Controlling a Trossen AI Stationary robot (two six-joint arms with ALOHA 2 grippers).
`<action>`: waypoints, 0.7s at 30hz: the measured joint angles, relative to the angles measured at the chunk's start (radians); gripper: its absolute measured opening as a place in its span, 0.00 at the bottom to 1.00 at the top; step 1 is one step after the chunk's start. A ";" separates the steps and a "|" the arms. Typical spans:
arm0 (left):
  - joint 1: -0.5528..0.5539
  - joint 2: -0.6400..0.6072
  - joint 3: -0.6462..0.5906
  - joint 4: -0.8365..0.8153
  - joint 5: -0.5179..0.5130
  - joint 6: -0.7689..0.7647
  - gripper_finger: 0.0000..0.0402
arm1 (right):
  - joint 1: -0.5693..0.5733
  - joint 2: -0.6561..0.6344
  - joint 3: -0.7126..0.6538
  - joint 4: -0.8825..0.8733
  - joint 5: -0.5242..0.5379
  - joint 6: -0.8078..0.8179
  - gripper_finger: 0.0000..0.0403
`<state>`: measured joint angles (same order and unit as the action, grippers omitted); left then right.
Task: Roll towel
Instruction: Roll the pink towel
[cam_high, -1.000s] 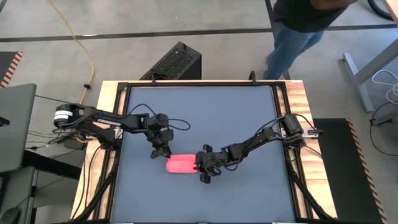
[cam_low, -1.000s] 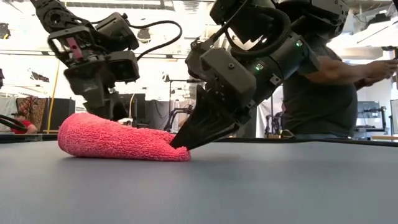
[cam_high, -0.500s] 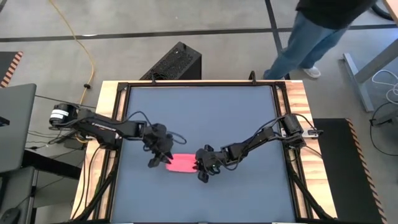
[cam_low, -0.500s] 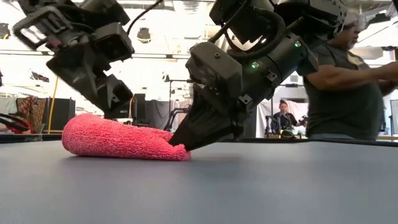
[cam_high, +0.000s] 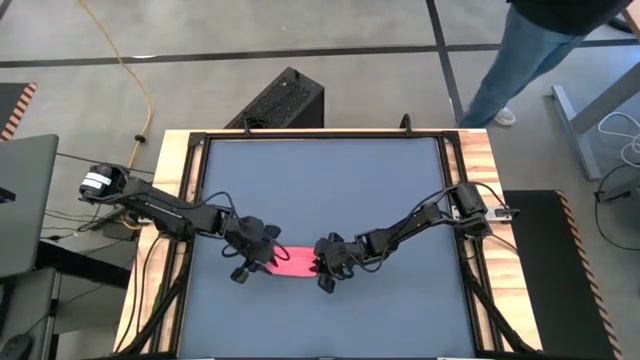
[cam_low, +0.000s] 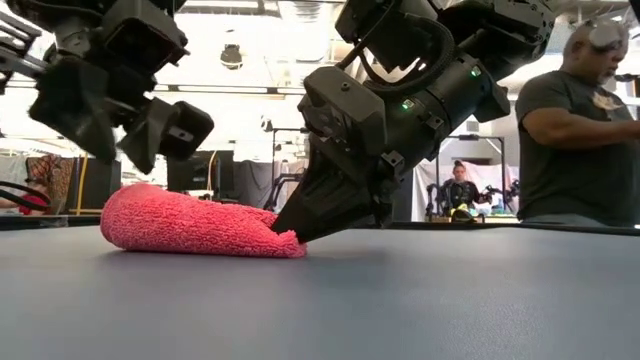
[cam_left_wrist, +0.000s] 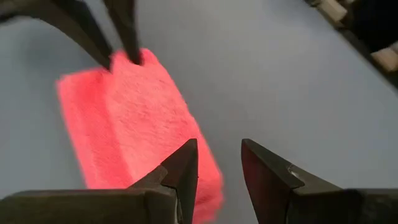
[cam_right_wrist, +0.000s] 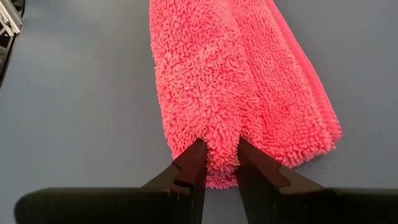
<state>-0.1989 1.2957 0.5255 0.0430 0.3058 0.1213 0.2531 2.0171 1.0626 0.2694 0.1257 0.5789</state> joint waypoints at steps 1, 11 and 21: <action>-0.004 0.000 0.000 0.009 -0.021 0.016 0.28 | 0.000 0.000 0.000 0.000 0.000 0.000 0.27; -0.004 0.000 0.000 0.004 -0.059 0.026 0.29 | 0.000 0.000 0.000 0.000 0.000 -0.001 0.27; -0.021 0.000 0.000 0.014 -0.132 0.013 0.55 | 0.000 0.000 0.000 0.000 0.000 -0.011 0.27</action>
<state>-0.2195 1.2957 0.5259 0.0572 0.1740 0.1348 0.2527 2.0171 1.0626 0.2699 0.1261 0.5682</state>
